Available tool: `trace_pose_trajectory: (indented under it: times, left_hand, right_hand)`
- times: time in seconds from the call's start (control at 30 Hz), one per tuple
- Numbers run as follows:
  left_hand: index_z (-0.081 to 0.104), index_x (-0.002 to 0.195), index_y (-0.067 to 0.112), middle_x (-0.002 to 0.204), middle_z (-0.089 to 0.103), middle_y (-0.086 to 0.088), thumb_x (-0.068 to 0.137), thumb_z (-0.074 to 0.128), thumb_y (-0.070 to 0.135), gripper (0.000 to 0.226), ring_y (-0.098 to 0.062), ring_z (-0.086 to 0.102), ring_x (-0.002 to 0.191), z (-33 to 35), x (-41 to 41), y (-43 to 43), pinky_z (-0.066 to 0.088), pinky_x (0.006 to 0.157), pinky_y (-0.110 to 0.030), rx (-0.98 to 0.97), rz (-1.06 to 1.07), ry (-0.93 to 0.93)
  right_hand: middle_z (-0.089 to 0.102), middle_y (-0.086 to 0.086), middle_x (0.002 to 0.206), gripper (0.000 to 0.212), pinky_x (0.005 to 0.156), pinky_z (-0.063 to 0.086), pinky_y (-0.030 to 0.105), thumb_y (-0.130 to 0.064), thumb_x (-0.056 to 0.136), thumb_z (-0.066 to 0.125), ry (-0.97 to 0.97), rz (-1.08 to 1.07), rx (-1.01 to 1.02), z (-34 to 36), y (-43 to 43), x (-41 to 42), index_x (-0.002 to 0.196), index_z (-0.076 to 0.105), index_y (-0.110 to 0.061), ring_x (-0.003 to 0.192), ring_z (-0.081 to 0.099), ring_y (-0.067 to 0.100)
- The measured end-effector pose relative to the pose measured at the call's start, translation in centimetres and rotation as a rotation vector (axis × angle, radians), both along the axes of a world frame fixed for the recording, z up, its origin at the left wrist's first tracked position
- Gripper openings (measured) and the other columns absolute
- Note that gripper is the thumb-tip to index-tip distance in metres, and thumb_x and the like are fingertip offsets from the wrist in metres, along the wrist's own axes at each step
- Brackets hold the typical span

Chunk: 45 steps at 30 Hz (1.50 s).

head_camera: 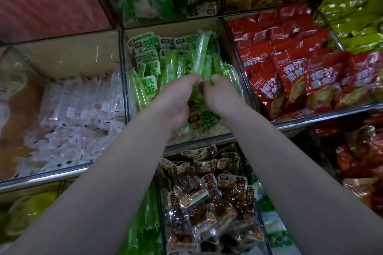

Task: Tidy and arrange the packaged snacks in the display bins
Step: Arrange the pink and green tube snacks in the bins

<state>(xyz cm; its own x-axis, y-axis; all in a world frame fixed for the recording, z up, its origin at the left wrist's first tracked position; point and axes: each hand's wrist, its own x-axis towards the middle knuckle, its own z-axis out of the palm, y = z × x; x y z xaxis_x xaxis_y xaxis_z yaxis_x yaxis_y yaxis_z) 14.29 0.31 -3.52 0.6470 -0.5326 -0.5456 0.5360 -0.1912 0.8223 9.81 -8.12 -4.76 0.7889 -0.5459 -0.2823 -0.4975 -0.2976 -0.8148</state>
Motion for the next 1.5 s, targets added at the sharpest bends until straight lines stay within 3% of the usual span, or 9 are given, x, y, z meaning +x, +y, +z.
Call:
trace_pose_trajectory:
  times: [0.23, 0.4, 0.53, 0.7, 0.9, 0.97, 1.13, 1.33, 1.5]
  left_hand:
    - [0.056, 0.099, 0.003, 0.089, 0.060, -0.018, 0.101, 0.045, 0.013, 0.015, -0.027, 0.061, 0.082, 0.5, -0.8, 0.3, 0.051, 0.074, -0.037, 0.058, 0.082, -0.167]
    - [0.044, 0.141, 0.010, 0.149, 0.043, -0.008, 0.098, 0.054, 0.016, 0.045, -0.025, 0.039, 0.138, 1.6, -1.4, 0.2, 0.029, 0.116, -0.046, -0.011, 0.211, -0.242]
    - [0.056, 0.086, 0.018, 0.096, 0.067, -0.003, 0.097, 0.052, 0.005, 0.017, -0.023, 0.063, 0.109, 2.3, -1.3, 1.2, 0.046, 0.103, -0.042, -0.167, 0.258, -0.210]
    - [0.050, 0.133, -0.002, 0.120, 0.066, -0.015, 0.095, 0.051, 0.001, 0.038, -0.020, 0.066, 0.098, 2.0, -2.1, 3.4, 0.054, 0.090, -0.034, -0.203, 0.185, -0.213]
    - [0.056, 0.128, 0.015, 0.109, 0.072, 0.002, 0.093, 0.056, 0.003, 0.037, -0.006, 0.067, 0.081, 1.4, -3.3, 8.0, 0.051, 0.060, -0.019, -0.204, 0.092, -0.224]
    - [0.060, 0.104, 0.022, 0.078, 0.074, 0.009, 0.094, 0.055, 0.003, 0.022, -0.002, 0.065, 0.064, 1.4, -3.5, 9.4, 0.048, 0.055, -0.018, -0.215, 0.094, -0.240]
    - [0.060, 0.122, 0.014, 0.121, 0.067, -0.008, 0.094, 0.061, 0.024, 0.029, -0.021, 0.064, 0.110, 1.4, -4.3, 13.1, 0.049, 0.098, -0.043, -0.184, 0.178, -0.209]
    - [0.062, 0.087, 0.022, 0.069, 0.070, 0.006, 0.097, 0.056, 0.016, 0.013, -0.010, 0.066, 0.063, 0.2, -4.9, 17.7, 0.052, 0.055, -0.027, -0.173, 0.152, -0.203]
    - [0.065, 0.095, 0.012, 0.075, 0.071, -0.001, 0.096, 0.054, 0.010, 0.011, -0.012, 0.066, 0.060, -1.0, -5.7, 21.9, 0.056, 0.049, -0.028, -0.148, 0.052, -0.152]
  right_hand:
    - [0.024, 0.004, 0.160, 0.059, 0.117, 0.026, 0.037, -0.028, 0.102, 0.047, -0.118, 0.016, 0.069, 0.3, 0.1, -1.1, 0.153, 0.023, -0.011, 0.145, 0.025, 0.021]
    - [0.047, 0.004, 0.147, 0.056, 0.115, 0.033, 0.040, -0.038, 0.096, 0.056, -0.252, -0.002, 0.052, 1.7, -0.3, -1.0, 0.144, 0.045, -0.012, 0.135, 0.043, 0.018]
    - [0.062, 0.002, 0.130, 0.047, 0.105, 0.044, 0.042, -0.039, 0.092, 0.056, -0.326, -0.007, 0.050, 3.0, 0.9, -1.4, 0.132, 0.057, -0.013, 0.121, 0.056, 0.017]
    - [0.046, -0.008, 0.143, 0.047, 0.107, 0.032, 0.031, -0.043, 0.102, 0.042, -0.323, -0.052, 0.209, 3.3, 3.1, -3.1, 0.142, 0.046, -0.019, 0.131, 0.042, 0.012]
    - [0.049, -0.001, 0.146, 0.034, 0.115, 0.030, 0.047, -0.030, 0.102, 0.045, -0.341, -0.156, 0.537, 2.8, 6.4, -5.0, 0.134, 0.052, -0.025, 0.135, 0.042, 0.021]
    - [0.050, 0.003, 0.144, 0.026, 0.114, 0.031, 0.054, -0.027, 0.099, 0.051, -0.357, -0.172, 0.645, 2.5, 7.3, -5.2, 0.124, 0.057, -0.028, 0.137, 0.042, 0.026]
    - [0.043, 0.000, 0.149, 0.042, 0.112, 0.034, 0.053, -0.026, 0.097, 0.055, -0.354, -0.157, 0.758, 1.8, 10.2, -6.0, 0.138, 0.046, -0.028, 0.135, 0.042, 0.029]
    - [0.047, -0.001, 0.144, 0.053, 0.103, 0.044, 0.049, -0.019, 0.094, 0.056, -0.316, -0.019, 0.744, 0.8, 13.8, -7.6, 0.145, 0.040, -0.024, 0.128, 0.049, 0.023]
    - [0.070, 0.002, 0.104, 0.050, 0.081, 0.056, 0.035, -0.009, 0.085, 0.057, -0.285, 0.148, 0.878, -0.6, 16.0, -8.9, 0.134, 0.050, -0.018, 0.094, 0.067, 0.015]
